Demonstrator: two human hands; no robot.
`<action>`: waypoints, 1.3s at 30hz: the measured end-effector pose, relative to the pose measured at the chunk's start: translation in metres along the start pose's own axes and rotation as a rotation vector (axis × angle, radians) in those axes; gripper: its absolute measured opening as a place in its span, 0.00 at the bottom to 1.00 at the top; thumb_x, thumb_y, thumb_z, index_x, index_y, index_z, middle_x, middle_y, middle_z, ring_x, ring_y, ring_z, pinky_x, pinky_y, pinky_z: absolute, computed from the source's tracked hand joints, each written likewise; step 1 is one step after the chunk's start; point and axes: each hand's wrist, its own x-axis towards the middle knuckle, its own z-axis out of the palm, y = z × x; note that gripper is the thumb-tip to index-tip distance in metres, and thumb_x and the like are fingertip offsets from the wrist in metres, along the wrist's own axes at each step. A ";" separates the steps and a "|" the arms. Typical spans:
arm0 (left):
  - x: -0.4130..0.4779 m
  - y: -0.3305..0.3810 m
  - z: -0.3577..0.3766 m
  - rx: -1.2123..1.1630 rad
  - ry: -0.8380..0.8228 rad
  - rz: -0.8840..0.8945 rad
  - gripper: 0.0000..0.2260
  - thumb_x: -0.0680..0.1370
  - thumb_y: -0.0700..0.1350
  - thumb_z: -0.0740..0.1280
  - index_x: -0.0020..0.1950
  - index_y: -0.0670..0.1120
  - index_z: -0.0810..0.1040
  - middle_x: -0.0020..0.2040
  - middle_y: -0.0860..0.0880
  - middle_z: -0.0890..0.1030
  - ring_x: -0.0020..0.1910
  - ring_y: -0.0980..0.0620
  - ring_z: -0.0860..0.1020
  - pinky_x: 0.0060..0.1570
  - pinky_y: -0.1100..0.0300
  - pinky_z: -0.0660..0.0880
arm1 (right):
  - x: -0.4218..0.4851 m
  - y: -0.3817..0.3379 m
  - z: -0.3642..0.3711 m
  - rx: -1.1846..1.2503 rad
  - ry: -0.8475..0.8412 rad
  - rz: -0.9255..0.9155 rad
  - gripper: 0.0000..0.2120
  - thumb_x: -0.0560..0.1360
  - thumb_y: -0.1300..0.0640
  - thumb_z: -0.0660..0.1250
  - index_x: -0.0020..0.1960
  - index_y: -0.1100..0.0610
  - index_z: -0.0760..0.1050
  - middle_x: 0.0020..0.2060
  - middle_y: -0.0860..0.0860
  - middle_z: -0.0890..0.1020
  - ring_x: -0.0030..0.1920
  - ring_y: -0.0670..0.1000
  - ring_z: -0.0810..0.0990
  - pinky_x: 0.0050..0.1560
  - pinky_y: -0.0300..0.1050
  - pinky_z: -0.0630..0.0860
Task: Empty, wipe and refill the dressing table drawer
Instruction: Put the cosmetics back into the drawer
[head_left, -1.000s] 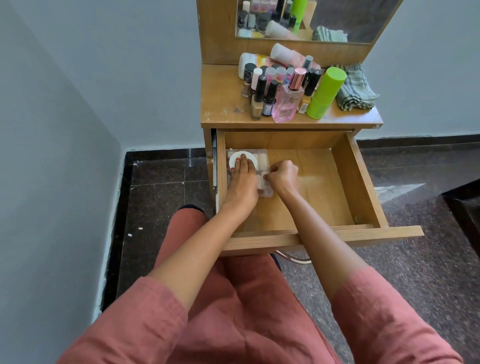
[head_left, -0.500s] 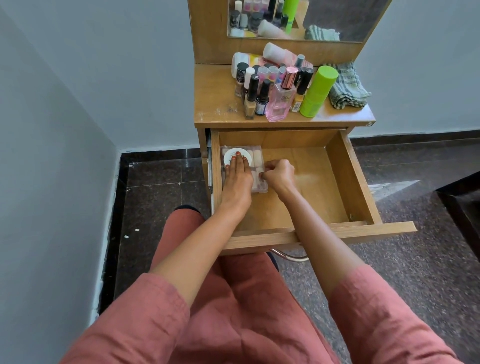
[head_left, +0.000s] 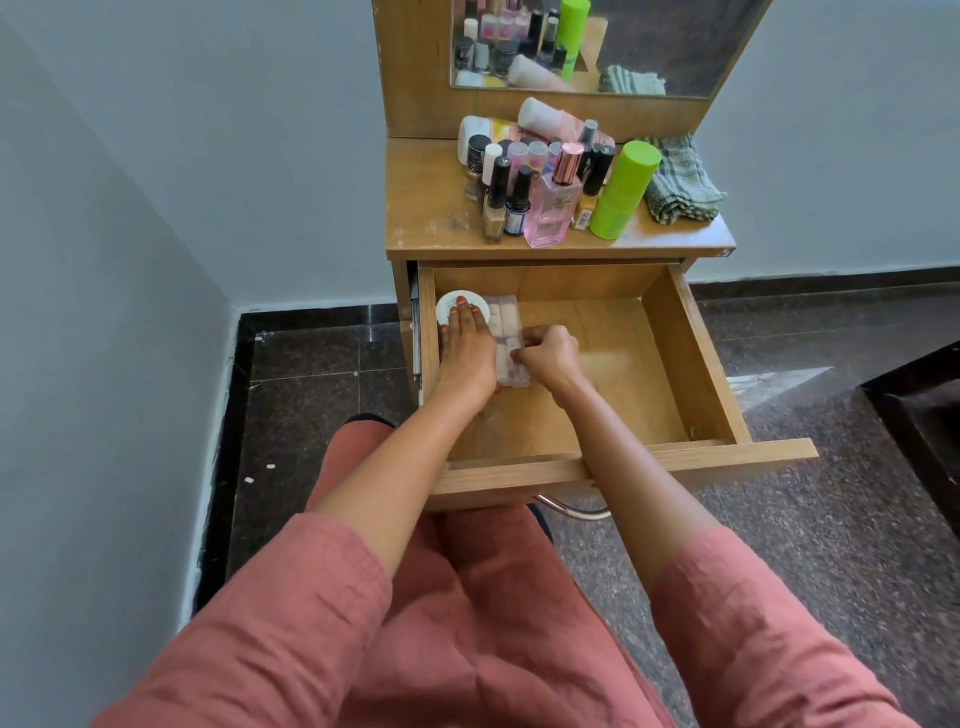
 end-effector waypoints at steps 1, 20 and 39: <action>0.000 0.001 -0.003 -0.009 -0.019 -0.006 0.42 0.73 0.39 0.69 0.74 0.37 0.39 0.75 0.39 0.40 0.75 0.43 0.42 0.73 0.53 0.43 | -0.001 0.000 0.001 -0.039 0.029 -0.027 0.17 0.73 0.67 0.63 0.62 0.65 0.72 0.59 0.59 0.77 0.57 0.56 0.76 0.50 0.42 0.75; 0.000 0.001 0.000 -0.251 0.181 -0.035 0.21 0.82 0.44 0.46 0.75 0.44 0.53 0.71 0.42 0.65 0.66 0.43 0.69 0.66 0.46 0.68 | 0.014 -0.033 0.023 0.038 0.022 -0.201 0.15 0.73 0.66 0.63 0.60 0.64 0.73 0.43 0.51 0.76 0.40 0.47 0.75 0.25 0.22 0.68; -0.008 0.061 -0.080 -0.403 0.836 0.311 0.17 0.73 0.39 0.69 0.61 0.42 0.73 0.59 0.43 0.72 0.59 0.48 0.71 0.59 0.63 0.67 | 0.013 -0.043 -0.117 0.244 0.548 -0.350 0.22 0.66 0.59 0.74 0.58 0.61 0.72 0.51 0.54 0.75 0.47 0.46 0.74 0.51 0.35 0.74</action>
